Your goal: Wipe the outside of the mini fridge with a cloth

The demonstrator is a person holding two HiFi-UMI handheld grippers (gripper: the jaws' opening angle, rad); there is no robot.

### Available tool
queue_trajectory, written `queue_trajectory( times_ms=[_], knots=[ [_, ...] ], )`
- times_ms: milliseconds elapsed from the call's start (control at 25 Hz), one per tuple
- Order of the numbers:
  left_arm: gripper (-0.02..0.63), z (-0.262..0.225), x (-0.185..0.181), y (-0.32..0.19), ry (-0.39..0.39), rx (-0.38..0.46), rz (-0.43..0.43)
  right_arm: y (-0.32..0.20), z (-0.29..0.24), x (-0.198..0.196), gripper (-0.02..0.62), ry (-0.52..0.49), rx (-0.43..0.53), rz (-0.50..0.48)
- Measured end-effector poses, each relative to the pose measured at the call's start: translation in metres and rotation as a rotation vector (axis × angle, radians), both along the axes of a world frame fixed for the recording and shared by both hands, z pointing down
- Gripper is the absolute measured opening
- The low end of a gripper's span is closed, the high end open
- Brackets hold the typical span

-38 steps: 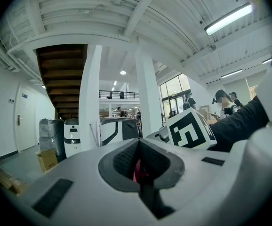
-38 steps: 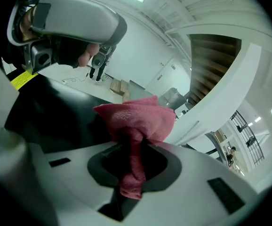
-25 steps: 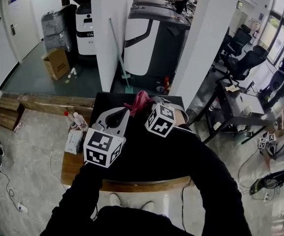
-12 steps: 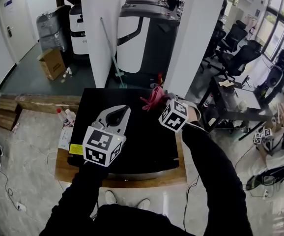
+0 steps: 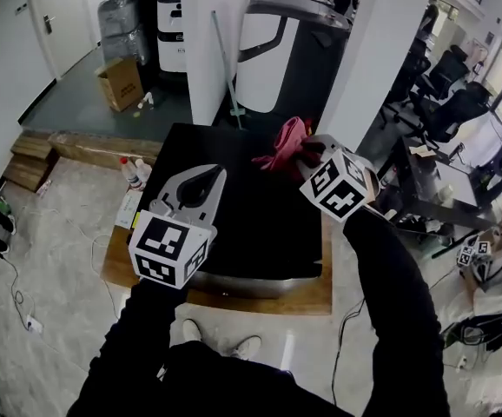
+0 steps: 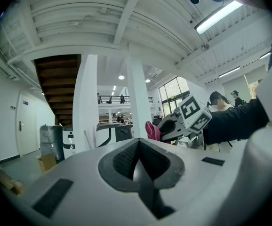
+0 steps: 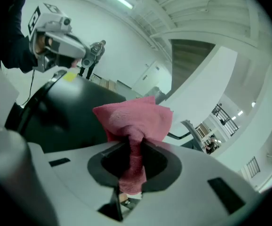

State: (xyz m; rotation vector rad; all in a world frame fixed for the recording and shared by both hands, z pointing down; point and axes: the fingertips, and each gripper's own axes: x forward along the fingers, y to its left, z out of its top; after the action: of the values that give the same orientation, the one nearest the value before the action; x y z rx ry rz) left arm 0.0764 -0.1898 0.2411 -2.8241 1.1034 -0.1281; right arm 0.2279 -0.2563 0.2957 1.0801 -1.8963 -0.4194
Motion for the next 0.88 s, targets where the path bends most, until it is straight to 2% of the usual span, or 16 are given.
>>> queue_trajectory(
  times_ms=[120,240,560,720,880],
  knots=[
    [0.006,-0.009,-0.036,0.007,0.010,0.016,-0.044,0.020,-0.030,-0.059,0.066,-0.049,0.029,-0.083],
    [0.006,-0.012,-0.072,0.011,0.011,0.024,-0.076,0.039,-0.036,-0.119,0.066,-0.057,0.022,-0.157],
    [0.006,0.013,-0.163,0.028,-0.004,-0.015,-0.114,0.071,0.009,-0.259,0.067,-0.052,-0.083,-0.269],
    [0.006,0.033,-0.199,0.036,-0.008,-0.054,-0.108,0.078,0.040,-0.307,0.067,-0.029,-0.141,-0.273],
    [0.006,0.052,-0.221,0.040,-0.005,-0.087,-0.078,0.081,0.069,-0.334,0.069,0.010,-0.188,-0.250]
  ],
)
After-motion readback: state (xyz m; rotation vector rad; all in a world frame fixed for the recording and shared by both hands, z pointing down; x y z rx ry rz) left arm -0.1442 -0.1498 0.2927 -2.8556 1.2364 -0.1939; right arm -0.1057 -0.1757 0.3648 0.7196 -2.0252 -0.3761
